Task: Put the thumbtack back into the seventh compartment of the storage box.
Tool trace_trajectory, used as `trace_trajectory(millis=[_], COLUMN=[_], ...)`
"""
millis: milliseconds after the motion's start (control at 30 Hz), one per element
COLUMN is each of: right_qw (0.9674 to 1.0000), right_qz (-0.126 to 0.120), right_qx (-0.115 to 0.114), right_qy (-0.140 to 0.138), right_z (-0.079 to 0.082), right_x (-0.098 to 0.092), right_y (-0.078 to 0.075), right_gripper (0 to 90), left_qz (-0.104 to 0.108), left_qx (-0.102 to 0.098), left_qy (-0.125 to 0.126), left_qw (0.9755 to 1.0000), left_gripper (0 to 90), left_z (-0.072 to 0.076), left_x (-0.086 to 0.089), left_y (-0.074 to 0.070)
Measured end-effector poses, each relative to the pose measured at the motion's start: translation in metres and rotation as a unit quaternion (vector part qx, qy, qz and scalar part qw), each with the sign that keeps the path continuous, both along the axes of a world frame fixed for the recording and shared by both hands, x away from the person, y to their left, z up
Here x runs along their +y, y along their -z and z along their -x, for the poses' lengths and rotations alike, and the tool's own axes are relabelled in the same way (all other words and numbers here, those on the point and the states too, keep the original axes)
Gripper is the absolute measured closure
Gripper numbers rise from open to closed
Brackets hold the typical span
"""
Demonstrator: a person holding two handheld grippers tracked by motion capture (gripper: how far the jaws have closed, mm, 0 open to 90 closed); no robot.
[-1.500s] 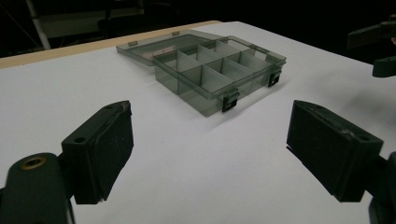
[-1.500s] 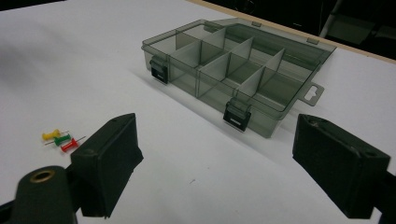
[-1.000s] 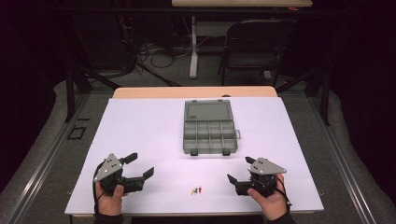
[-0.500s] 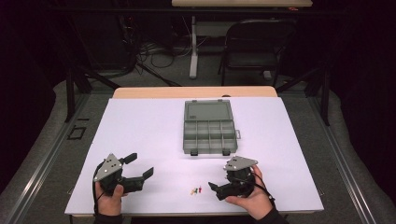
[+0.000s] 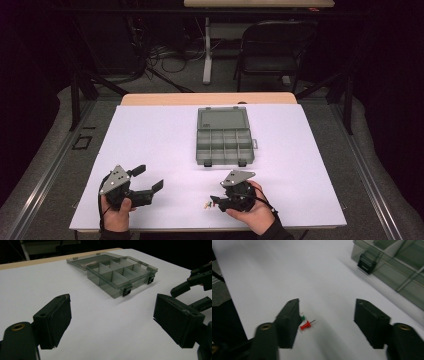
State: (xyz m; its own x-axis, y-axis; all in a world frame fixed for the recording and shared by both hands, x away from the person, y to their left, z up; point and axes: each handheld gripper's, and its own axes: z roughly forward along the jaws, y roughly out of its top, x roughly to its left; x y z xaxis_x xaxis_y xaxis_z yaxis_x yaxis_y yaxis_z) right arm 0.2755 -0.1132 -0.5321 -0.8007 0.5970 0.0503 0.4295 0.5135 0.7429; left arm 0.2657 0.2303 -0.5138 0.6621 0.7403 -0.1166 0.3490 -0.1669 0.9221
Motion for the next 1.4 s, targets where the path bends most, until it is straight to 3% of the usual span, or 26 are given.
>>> trace_trajectory(millis=[433, 500, 733, 1400], right_qw=[0.9994, 0.9993, 0.9991, 0.9989], right_qz=[0.025, 0.025, 0.023, 0.025], right_qx=[0.01, 0.013, 0.024, 0.024], right_qy=[-0.02, -0.025, -0.026, -0.031], right_z=[0.004, 0.005, 0.006, 0.007], right_x=[0.007, 0.008, 0.011, 0.014], right_y=[0.013, 0.014, 0.019, 0.025], right_gripper=[52.8, 57.1, 57.7, 66.7], left_qz=[-0.003, -0.004, -0.005, -0.01], left_qx=[0.003, 0.004, 0.006, 0.008], left_qy=[0.003, 0.003, 0.004, 0.004], left_qw=[1.0, 1.0, 1.0, 0.9999], left_gripper=[14.7, 14.7, 14.8, 14.9], left_z=[-0.001, -0.001, -0.002, -0.002], left_x=[-0.001, -0.001, -0.001, 0.0], left_y=[0.001, 0.001, 0.001, 0.002])
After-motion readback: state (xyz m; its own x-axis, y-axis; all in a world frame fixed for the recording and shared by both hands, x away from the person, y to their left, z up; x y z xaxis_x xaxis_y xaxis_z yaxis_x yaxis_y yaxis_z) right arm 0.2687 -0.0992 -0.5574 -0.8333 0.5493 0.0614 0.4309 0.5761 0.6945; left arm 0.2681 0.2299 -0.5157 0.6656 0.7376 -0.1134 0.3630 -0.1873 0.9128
